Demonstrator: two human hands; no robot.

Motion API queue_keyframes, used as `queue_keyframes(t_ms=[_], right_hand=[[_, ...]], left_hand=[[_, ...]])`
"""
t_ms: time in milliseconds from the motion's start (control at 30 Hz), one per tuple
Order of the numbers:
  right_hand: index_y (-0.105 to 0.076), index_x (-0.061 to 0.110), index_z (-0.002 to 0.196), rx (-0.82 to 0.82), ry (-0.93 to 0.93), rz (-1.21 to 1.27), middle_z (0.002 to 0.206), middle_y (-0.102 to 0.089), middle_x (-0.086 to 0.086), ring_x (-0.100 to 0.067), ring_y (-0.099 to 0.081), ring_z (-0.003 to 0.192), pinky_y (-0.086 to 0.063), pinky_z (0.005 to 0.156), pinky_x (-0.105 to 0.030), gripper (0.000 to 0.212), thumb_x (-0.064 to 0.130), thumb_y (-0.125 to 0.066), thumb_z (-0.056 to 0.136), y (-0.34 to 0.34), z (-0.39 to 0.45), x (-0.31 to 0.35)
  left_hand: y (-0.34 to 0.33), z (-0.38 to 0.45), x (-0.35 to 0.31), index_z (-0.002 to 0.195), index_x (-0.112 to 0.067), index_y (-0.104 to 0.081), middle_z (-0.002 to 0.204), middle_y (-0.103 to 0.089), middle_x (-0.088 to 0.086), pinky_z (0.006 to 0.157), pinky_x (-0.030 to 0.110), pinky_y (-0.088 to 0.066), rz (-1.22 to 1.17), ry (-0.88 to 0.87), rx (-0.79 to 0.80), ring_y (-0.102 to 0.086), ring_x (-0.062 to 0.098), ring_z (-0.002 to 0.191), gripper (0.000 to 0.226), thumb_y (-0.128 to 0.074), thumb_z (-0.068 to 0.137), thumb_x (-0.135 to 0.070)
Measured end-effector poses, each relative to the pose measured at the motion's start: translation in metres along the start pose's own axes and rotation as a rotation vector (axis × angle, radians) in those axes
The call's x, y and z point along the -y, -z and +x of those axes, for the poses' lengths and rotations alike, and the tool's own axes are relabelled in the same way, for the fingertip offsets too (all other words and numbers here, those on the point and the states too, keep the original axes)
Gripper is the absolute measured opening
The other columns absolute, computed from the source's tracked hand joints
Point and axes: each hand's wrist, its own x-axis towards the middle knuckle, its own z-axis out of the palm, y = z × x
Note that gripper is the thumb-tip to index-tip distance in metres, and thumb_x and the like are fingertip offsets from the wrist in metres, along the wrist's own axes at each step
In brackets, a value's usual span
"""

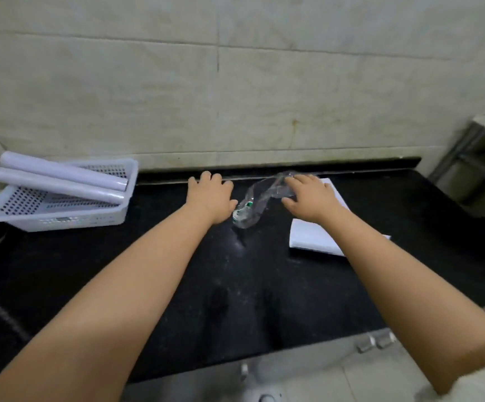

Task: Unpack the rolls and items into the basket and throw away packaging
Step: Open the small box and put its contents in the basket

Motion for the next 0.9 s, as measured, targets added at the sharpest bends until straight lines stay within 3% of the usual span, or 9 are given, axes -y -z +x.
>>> queue_keyframes(t_ms=[233, 333, 467, 733, 900], right_hand=[[-0.032, 0.016, 0.137, 0.047, -0.197, -0.007, 0.144, -0.038, -0.007, -0.031, -0.03, 0.134, -0.027, 0.108, -0.051, 0.05, 0.033, -0.041, 0.092, -0.008, -0.01, -0.13], [-0.028, 0.016, 0.141, 0.064, -0.252, 0.007, 0.149, -0.034, -0.006, -0.032, -0.021, 0.14, -0.024, 0.112, -0.05, 0.054, 0.034, -0.042, 0.092, -0.018, 0.009, -0.188], [-0.03, 0.014, 0.14, 0.108, -0.253, 0.049, 0.148, -0.036, -0.008, -0.033, -0.022, 0.14, -0.027, 0.112, -0.048, 0.055, 0.037, -0.043, 0.092, -0.04, 0.053, -0.246], [-0.044, 0.009, 0.123, 0.233, -0.218, 0.217, 0.132, -0.049, -0.013, -0.033, -0.041, 0.123, -0.041, 0.096, -0.044, 0.05, 0.041, -0.053, 0.085, -0.113, 0.127, -0.254], [-0.038, 0.008, 0.122, 0.151, -0.307, 0.312, 0.123, -0.046, -0.015, -0.033, -0.046, 0.114, -0.045, 0.088, -0.042, 0.069, 0.048, -0.066, 0.074, -0.142, 0.146, -0.234]], left_hand=[[-0.012, 0.058, -0.127, 0.138, -0.015, -0.035, 0.145, -0.035, 0.013, 0.107, 0.048, -0.029, -0.037, -0.174, 0.07, -0.027, 0.032, 0.134, 0.051, -0.041, 0.094, -0.04], [-0.025, 0.098, -0.175, 0.138, -0.015, -0.035, 0.147, -0.033, 0.013, 0.109, 0.048, -0.027, -0.041, -0.19, 0.111, -0.025, 0.032, 0.136, 0.051, -0.041, 0.094, -0.038], [-0.044, 0.151, -0.219, 0.138, -0.014, -0.036, 0.145, -0.037, 0.012, 0.108, 0.047, -0.029, -0.076, -0.16, 0.165, -0.028, 0.031, 0.135, 0.05, -0.042, 0.094, -0.037], [-0.104, 0.197, -0.232, 0.137, -0.016, -0.037, 0.144, -0.039, 0.006, 0.109, 0.042, -0.029, -0.111, -0.051, 0.226, -0.033, 0.025, 0.133, 0.047, -0.042, 0.094, -0.034], [-0.129, 0.209, -0.216, 0.137, -0.016, -0.036, 0.143, -0.039, 0.007, 0.108, 0.042, -0.031, -0.117, -0.003, 0.282, -0.033, 0.026, 0.134, 0.048, -0.042, 0.094, -0.035]])
